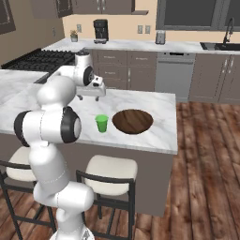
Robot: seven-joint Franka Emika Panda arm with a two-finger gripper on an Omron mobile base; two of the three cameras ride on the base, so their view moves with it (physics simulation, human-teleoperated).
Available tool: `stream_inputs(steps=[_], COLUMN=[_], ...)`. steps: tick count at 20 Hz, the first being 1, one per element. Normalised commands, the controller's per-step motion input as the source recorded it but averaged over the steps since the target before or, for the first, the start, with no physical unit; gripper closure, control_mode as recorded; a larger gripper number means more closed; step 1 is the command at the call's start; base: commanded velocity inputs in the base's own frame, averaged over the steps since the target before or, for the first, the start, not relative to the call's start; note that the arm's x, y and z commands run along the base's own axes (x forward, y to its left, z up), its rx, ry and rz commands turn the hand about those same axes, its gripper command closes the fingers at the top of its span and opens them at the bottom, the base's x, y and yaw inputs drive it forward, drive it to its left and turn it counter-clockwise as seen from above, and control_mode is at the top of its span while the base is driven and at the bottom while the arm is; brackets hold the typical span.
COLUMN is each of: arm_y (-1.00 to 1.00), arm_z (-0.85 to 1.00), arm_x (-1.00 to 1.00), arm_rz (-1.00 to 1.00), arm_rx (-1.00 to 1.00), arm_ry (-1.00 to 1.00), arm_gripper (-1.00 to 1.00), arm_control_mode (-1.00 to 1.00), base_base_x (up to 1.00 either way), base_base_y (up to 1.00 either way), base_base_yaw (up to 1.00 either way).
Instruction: Place the cup inside the bowl on the dining table and move the bowl to any counter.
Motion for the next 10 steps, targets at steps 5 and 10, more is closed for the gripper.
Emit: stream_inputs(steps=[5,10], arm_y=[0.0,0.0], arm_z=[-0.11,-0.13], arm_x=[0.1,0.12], arm_rz=[0.0,0.0], arm_rx=[0.0,0.0], arm_ry=[0.0,0.0], arm_gripper=[-1.0,-1.0], arm_control_mode=[-1.0,-1.0], base_base_x=[0.0,0.0], base_base_y=[0.0,0.0], base_base_yaw=[0.0,0.0])
